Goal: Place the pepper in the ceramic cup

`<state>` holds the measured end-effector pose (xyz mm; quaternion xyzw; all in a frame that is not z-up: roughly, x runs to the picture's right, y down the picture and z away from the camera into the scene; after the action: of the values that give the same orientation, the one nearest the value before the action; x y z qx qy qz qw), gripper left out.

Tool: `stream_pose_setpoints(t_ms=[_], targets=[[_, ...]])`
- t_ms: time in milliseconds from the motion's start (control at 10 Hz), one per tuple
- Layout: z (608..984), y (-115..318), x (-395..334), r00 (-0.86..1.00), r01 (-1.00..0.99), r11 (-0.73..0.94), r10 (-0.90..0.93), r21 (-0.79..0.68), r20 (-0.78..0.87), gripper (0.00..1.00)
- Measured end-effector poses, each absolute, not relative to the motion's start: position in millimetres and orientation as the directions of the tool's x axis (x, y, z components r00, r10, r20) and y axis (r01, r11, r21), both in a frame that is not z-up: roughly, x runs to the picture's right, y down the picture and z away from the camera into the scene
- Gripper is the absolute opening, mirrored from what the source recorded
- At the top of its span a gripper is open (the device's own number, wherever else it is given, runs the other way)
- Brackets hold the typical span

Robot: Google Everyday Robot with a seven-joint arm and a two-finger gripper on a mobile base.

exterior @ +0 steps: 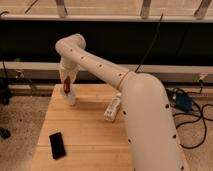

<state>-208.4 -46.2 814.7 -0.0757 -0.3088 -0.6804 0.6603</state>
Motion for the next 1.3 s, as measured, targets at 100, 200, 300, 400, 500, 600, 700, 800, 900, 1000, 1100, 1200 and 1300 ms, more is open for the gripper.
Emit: stream_pose_setpoints(t_ms=[100,200,300,400,500,600,700,800,900,1000,1100,1200,1300], targets=[[814.7,-46.3,-208.2,-0.118,0.945,0.061,-0.851,0.320,0.511,0.21],[814.9,-46.3,-208.0,-0.120,0.945,0.059,-0.851,0.320,0.512,0.21],[815.0,-46.2,-207.9,-0.122,0.945,0.058,-0.850,0.321,0.512,0.21],[815.6,-45.9,-207.3,-0.124,0.946,0.056,-0.849,0.320,0.513,0.21],[815.3,-46.2,-207.6,-0.126,0.945,0.054,-0.849,0.322,0.513,0.21],[815.7,-45.7,-208.1,-0.129,0.945,0.051,-0.848,0.322,0.514,0.21],[815.9,-45.7,-207.8,-0.131,0.945,0.049,-0.847,0.322,0.515,0.21],[816.1,-45.9,-207.5,-0.132,0.945,0.049,-0.847,0.322,0.515,0.21],[816.1,-45.7,-207.4,-0.134,0.945,0.047,-0.846,0.323,0.515,0.21],[816.3,-45.7,-207.4,-0.136,0.945,0.045,-0.846,0.324,0.516,0.21],[816.5,-45.5,-207.2,-0.138,0.945,0.044,-0.845,0.324,0.516,0.22],[816.5,-45.6,-207.1,-0.140,0.945,0.042,-0.845,0.325,0.515,0.28],[816.6,-45.5,-206.7,-0.141,0.945,0.041,-0.845,0.325,0.515,0.37]])
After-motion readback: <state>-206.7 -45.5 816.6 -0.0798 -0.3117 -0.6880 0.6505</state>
